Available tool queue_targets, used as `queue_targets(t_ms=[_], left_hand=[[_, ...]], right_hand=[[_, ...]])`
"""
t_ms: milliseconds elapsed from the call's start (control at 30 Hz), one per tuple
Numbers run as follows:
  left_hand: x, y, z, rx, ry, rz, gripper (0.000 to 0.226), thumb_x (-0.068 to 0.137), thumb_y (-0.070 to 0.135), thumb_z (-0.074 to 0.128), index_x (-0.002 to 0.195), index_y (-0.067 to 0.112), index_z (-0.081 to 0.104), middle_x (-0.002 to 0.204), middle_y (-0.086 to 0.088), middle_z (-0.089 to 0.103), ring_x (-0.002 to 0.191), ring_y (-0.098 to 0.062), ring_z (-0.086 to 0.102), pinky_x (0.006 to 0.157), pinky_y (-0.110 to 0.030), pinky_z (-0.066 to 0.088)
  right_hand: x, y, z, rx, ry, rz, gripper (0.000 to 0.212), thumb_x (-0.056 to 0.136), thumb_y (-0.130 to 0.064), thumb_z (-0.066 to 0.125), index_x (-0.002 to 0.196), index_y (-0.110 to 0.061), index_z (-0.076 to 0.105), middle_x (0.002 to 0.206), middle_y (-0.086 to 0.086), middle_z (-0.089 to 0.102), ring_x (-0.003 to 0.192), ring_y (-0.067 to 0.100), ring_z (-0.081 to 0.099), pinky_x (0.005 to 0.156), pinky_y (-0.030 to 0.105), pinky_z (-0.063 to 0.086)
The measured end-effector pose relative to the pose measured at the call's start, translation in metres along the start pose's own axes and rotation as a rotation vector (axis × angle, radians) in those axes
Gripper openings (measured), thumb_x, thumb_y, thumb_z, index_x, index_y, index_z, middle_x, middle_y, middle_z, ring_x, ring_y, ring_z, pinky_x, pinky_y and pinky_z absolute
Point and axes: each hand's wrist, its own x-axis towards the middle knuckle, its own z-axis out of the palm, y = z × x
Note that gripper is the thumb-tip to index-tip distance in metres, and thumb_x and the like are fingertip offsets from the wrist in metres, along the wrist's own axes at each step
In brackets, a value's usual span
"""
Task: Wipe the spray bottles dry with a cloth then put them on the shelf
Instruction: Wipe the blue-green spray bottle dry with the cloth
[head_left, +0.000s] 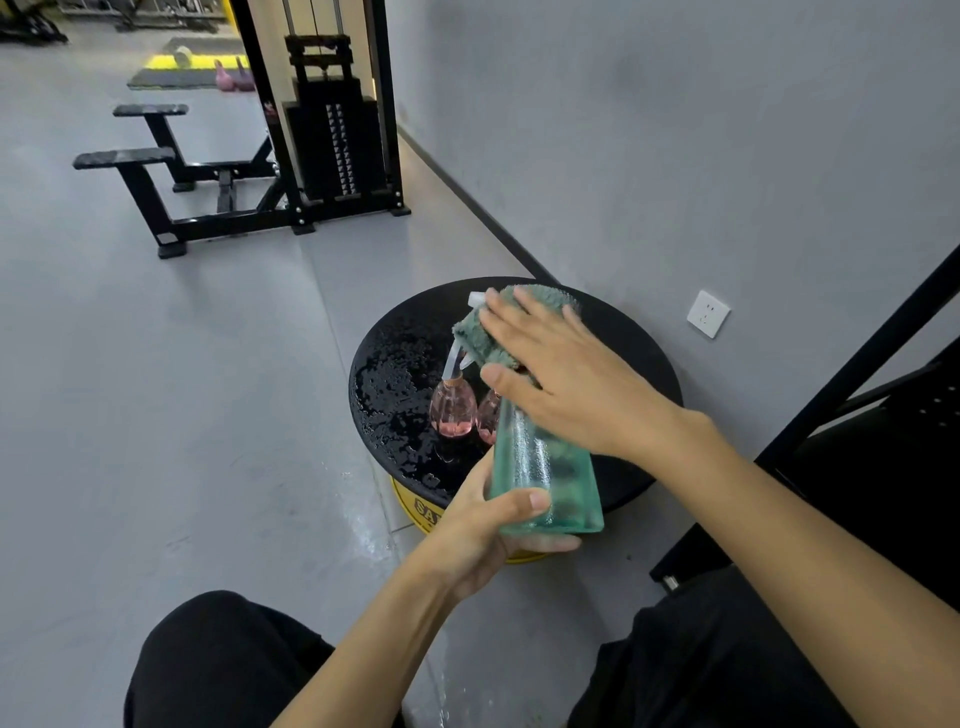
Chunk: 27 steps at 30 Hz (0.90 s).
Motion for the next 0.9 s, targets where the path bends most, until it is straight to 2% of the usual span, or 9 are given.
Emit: queue_targets(t_ms=[133,233,367,433,533,633,767,833,900], left_hand=[[0.0,-0.001,-0.004,-0.003,0.014,0.017,0.082,0.054,0.027,0.085,0.126,0.007,0.051,0.108,-0.014,0.068,0.094,-0.03,0.069,0.065,-0.036,0.059],[0.0,-0.004,-0.005,-0.032,0.048,0.037,0.066,0.056,0.024,0.08,0.115,0.011,0.055,0.096,-0.01,0.072,0.088,-0.029,0.071,0.064,-0.036,0.059],[0.0,-0.006,-0.002,-0.036,0.047,0.053,0.067,0.056,0.023,0.079,0.116,0.009,0.052,0.093,-0.009,0.072,0.085,-0.027,0.071,0.066,-0.036,0.059],[-0.001,-0.005,-0.001,-0.022,0.014,0.05,0.066,0.058,0.022,0.073,0.119,0.01,0.051,0.097,-0.008,0.072,0.089,-0.028,0.071,0.066,-0.036,0.059],[-0.001,-0.002,0.0,-0.008,-0.021,0.069,0.069,0.057,0.023,0.079,0.12,0.012,0.052,0.099,-0.008,0.072,0.09,-0.029,0.071,0.066,-0.035,0.059],[0.002,0.003,-0.003,-0.007,0.001,0.09,0.079,0.052,0.029,0.088,0.119,0.008,0.051,0.097,-0.008,0.072,0.088,-0.026,0.071,0.069,-0.038,0.06],[0.006,0.005,-0.008,-0.047,0.039,0.089,0.091,0.053,0.038,0.092,0.126,0.004,0.05,0.106,-0.014,0.066,0.09,-0.024,0.069,0.067,-0.037,0.058],[0.005,0.005,-0.009,-0.047,0.023,0.068,0.087,0.052,0.04,0.092,0.123,0.007,0.052,0.103,-0.013,0.066,0.088,-0.024,0.069,0.066,-0.037,0.059],[0.004,0.004,-0.009,-0.049,-0.025,0.053,0.083,0.052,0.037,0.092,0.12,0.01,0.052,0.097,-0.009,0.069,0.084,-0.023,0.07,0.064,-0.033,0.06]], right_hand=[[-0.016,-0.01,0.004,0.055,-0.015,-0.044,0.059,0.099,-0.049,0.03,0.152,-0.024,0.021,0.16,-0.013,0.01,0.146,0.002,-0.005,0.118,0.032,-0.004],[-0.03,-0.02,0.007,0.046,-0.034,-0.071,0.055,0.101,-0.046,0.029,0.151,-0.025,0.024,0.159,-0.016,0.013,0.146,0.0,-0.004,0.12,0.031,-0.002],[-0.035,-0.026,0.012,-0.006,-0.005,-0.014,0.063,0.095,-0.052,0.012,0.152,-0.026,0.021,0.16,-0.016,0.008,0.146,0.0,-0.005,0.121,0.032,0.007],[-0.029,-0.02,0.011,-0.023,0.042,0.033,0.065,0.094,-0.052,0.009,0.153,-0.024,0.016,0.16,-0.014,0.003,0.146,0.003,-0.008,0.121,0.032,0.005],[-0.023,-0.014,0.013,0.065,0.079,0.049,0.062,0.097,-0.05,0.013,0.153,-0.024,0.013,0.16,-0.015,0.0,0.145,0.003,-0.013,0.119,0.033,-0.002],[-0.031,-0.019,0.018,0.198,0.109,0.01,0.059,0.099,-0.047,0.018,0.153,-0.023,0.015,0.16,-0.017,0.0,0.144,-0.003,-0.014,0.12,0.027,0.0],[-0.053,-0.033,0.027,0.148,0.119,-0.029,0.057,0.099,-0.044,0.018,0.153,-0.025,0.015,0.159,-0.02,-0.002,0.14,-0.008,-0.019,0.111,0.01,-0.012],[-0.056,-0.033,0.029,0.111,0.124,-0.022,0.056,0.099,-0.045,0.014,0.153,-0.028,0.015,0.158,-0.022,-0.003,0.14,-0.008,-0.019,0.109,0.012,-0.008],[-0.048,-0.026,0.027,0.124,0.144,0.003,0.055,0.099,-0.045,0.012,0.152,-0.03,0.016,0.158,-0.023,0.0,0.142,-0.007,-0.015,0.114,0.02,0.0]])
